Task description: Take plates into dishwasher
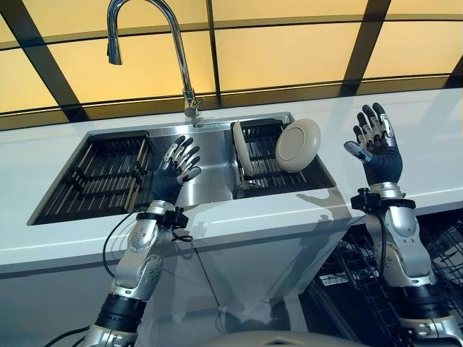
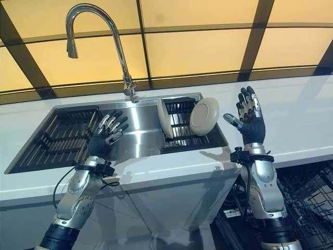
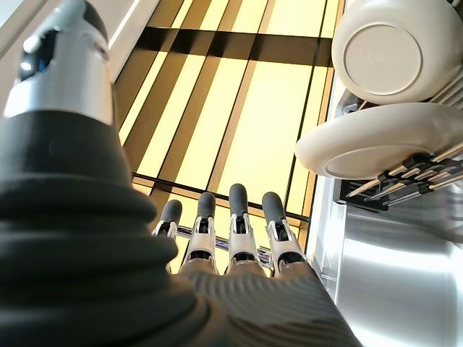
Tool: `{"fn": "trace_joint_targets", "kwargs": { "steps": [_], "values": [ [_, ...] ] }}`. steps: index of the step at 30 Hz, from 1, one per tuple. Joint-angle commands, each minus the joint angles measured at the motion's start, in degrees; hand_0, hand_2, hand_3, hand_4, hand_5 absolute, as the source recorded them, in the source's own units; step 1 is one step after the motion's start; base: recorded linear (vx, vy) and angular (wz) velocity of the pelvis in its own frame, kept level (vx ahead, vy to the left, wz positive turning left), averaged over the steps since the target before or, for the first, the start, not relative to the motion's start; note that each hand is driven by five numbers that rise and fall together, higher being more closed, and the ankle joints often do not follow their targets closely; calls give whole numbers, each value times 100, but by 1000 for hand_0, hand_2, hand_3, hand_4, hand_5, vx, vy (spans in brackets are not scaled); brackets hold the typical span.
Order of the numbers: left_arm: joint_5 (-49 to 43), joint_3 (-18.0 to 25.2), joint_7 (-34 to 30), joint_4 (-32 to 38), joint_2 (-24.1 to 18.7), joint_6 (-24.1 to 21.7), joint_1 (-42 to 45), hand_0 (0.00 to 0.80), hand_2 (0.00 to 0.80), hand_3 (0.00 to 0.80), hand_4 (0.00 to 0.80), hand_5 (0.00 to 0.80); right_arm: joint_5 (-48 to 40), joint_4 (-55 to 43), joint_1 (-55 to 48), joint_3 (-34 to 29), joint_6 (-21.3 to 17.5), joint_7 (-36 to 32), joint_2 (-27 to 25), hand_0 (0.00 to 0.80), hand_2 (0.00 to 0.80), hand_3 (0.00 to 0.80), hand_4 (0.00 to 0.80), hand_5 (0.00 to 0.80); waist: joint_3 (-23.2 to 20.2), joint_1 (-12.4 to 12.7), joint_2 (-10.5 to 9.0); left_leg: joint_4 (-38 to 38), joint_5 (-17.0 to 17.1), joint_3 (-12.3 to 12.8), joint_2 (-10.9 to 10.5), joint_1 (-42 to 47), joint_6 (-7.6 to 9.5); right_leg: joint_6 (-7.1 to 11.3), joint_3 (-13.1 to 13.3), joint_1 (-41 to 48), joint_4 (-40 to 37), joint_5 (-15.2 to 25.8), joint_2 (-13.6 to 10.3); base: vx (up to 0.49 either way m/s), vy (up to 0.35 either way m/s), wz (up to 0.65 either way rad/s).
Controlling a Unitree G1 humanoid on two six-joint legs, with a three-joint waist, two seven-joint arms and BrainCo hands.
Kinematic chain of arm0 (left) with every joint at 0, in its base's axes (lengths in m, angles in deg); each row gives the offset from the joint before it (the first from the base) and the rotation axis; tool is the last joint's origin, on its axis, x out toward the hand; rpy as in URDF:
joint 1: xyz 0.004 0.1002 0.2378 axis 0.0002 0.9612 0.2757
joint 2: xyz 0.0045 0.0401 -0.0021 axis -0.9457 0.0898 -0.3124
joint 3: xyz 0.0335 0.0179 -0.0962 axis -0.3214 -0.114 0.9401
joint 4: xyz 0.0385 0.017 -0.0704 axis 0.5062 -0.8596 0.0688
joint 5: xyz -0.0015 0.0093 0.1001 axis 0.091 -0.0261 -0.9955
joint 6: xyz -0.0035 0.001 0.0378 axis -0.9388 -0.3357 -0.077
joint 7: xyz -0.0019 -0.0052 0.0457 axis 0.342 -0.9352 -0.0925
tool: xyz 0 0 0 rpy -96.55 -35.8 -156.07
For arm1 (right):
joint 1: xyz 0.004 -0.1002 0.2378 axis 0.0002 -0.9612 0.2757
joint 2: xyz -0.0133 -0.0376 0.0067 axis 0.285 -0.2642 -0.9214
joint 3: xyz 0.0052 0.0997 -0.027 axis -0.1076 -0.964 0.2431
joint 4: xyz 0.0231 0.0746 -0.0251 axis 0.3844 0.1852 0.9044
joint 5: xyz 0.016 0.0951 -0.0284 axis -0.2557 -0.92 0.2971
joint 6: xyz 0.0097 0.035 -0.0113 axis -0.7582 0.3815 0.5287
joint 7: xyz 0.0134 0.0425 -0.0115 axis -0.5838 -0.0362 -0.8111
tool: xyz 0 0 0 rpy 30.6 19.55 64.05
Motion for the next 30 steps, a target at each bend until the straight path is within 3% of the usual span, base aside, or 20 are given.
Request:
{"fn": "trace_joint_targets", "kwargs": {
  "steps": [1,8,11,14,19,25,30],
  "values": [
    [-149,156,63,102,-260,-137,-510,0,0,0,0,0,608,-70,674,-298,-151,271,-267,0,0,0,0,0,-123,114,-129,38,-618,-39,-91,227,311,-34,-246,-324,30,187,218,0,0,0],
    [-68,197,150,310,-391,-158,-643,0,0,0,0,0,1937,-1,1128,-311,-66,849,-853,0,0,0,0,0,-108,157,-148,38,-617,-106,-111,226,303,-32,-283,-307,30,182,212,5,-2,2],
    [-4,160,145,411,-480,-130,-723,0,0,0,0,0,3124,217,1441,-191,-5,1371,-1296,0,0,0,0,0,-114,197,-159,38,-618,-145,-120,228,298,-32,-310,-291,30,172,208,13,-1,4],
    [5,73,127,512,-577,3,-772,0,0,0,0,0,4172,503,1867,67,293,1617,-1831,0,0,0,0,0,-125,259,-184,38,-612,-206,-133,225,299,-28,-342,-276,30,163,206,27,-8,4],
    [169,-31,22,518,-780,77,-832,0,0,0,0,0,5709,1194,2778,908,743,1753,-2691,0,0,0,0,0,-170,420,-252,38,-583,-337,-161,212,295,-14,-452,-240,30,137,187,58,-19,5],
    [420,-82,-201,606,-1020,163,-800,0,0,0,0,0,7098,1766,3594,1973,788,1581,-3470,0,0,0,0,0,-218,600,-341,38,-527,-514,-201,149,299,10,-596,-244,30,113,163,99,-31,18],
    [567,-181,-347,643,-1221,161,-797,0,0,0,0,0,7854,2214,4143,2699,705,1407,-3769,0,0,0,0,0,-159,709,-384,38,-484,-610,-214,41,290,40,-702,-317,30,112,147,83,-29,18]
  ]
}}
